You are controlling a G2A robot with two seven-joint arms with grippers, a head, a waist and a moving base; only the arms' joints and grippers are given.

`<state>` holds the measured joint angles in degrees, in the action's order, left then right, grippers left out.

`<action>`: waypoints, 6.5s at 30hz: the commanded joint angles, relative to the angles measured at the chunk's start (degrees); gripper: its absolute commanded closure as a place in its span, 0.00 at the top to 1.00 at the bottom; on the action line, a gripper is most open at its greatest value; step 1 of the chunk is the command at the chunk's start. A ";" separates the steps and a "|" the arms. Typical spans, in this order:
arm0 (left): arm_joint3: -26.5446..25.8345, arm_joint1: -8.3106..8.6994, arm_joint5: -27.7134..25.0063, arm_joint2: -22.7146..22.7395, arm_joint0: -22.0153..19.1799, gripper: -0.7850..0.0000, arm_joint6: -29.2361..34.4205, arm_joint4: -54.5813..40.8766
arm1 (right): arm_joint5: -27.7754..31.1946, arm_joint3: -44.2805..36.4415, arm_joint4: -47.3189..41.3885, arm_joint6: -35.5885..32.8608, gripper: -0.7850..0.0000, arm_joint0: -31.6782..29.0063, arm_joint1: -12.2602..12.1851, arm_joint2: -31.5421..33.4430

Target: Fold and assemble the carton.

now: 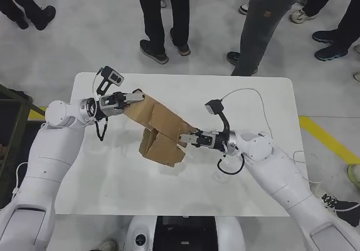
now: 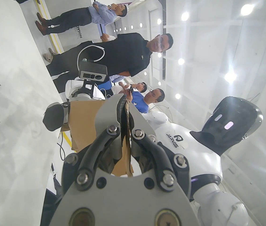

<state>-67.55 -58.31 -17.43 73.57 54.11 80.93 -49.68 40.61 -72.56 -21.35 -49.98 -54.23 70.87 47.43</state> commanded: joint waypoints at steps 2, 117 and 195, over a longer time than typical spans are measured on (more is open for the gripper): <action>0.62 -0.05 0.14 0.18 -0.16 0.00 0.57 -0.32 | 0.75 1.19 -2.22 -0.57 0.83 0.44 0.31 -0.18; -7.81 4.00 2.67 -1.78 -3.34 0.00 7.07 24.26 | -9.06 -4.95 1.38 -3.65 1.00 -6.79 -0.08 16.81; -12.85 7.20 -15.54 -13.12 1.46 1.00 -37.54 18.75 | -18.53 -18.63 10.75 32.95 0.00 -16.68 1.44 13.00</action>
<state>-80.36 -51.00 -33.07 60.47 55.44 43.77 -31.03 22.04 -91.02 -10.95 -17.72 -70.70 72.25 60.55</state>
